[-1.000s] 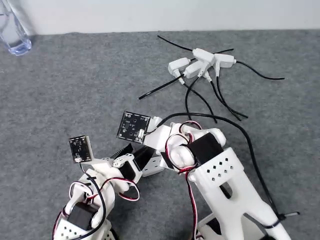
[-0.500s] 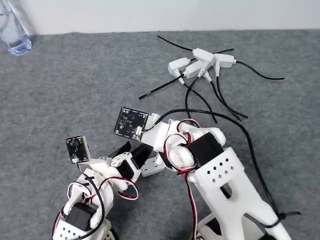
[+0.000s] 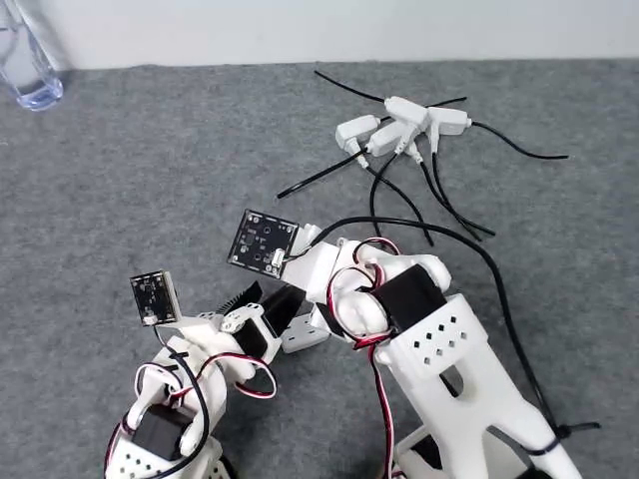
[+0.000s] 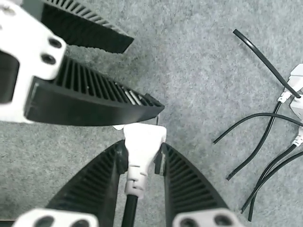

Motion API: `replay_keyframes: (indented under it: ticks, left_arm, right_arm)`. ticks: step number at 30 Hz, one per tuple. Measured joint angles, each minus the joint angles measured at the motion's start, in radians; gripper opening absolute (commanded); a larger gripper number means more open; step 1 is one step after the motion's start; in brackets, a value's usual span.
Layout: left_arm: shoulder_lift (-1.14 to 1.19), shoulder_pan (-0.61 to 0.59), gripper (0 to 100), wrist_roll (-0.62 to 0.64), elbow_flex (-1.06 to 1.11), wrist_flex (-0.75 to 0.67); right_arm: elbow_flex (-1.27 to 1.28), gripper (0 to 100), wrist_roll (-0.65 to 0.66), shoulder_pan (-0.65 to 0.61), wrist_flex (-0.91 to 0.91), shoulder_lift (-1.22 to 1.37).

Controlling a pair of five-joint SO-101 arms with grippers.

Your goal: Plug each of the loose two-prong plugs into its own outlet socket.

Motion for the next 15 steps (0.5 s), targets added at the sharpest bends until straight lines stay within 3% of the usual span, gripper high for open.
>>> replay_keyframes:
  ticks: [15]
  left_arm:
    - [0.0, -0.002, 27, 0.0, -0.005, -0.009]
  right_arm:
    - [-0.041, 0.8, -0.02, 0.0, 0.002, 0.0]
